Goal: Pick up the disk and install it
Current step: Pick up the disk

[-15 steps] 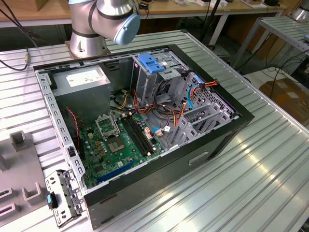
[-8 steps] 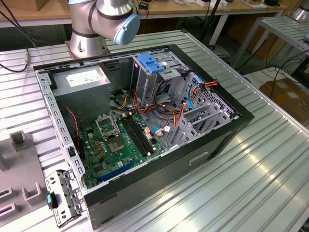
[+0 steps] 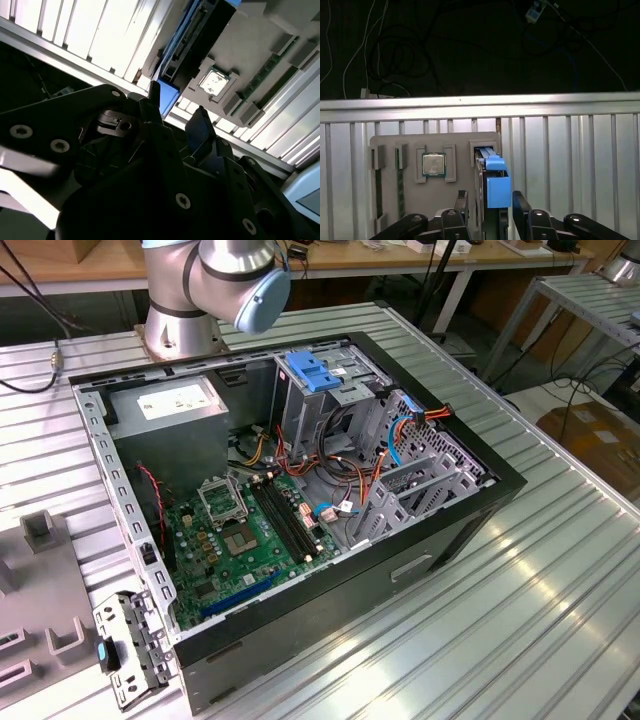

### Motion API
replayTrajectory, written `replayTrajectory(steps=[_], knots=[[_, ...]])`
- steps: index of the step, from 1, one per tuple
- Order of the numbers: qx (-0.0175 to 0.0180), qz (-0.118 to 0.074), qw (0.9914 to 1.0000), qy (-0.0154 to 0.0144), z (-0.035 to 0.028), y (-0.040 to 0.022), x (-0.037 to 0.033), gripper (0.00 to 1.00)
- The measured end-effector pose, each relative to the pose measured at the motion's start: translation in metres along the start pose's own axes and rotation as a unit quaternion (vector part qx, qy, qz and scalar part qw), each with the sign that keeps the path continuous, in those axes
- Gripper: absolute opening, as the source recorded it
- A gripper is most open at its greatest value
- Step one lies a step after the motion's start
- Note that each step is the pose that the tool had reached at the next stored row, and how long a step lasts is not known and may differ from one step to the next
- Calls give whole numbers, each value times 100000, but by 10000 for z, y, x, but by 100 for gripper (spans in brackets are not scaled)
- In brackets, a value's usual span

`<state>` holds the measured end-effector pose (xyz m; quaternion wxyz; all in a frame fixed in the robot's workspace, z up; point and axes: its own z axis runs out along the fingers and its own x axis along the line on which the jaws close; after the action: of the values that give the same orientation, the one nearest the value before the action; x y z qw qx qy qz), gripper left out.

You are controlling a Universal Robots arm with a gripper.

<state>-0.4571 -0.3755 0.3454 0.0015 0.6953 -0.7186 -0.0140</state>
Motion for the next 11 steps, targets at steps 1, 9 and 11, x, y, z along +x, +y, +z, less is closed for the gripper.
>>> replayTrajectory(steps=[1,9,11], knots=[[2,-98,100000,-5,25,3,0,48],[-20,-749,99997,-196,182,19,3,48],[-19,-842,99996,-267,216,24,4,48]])
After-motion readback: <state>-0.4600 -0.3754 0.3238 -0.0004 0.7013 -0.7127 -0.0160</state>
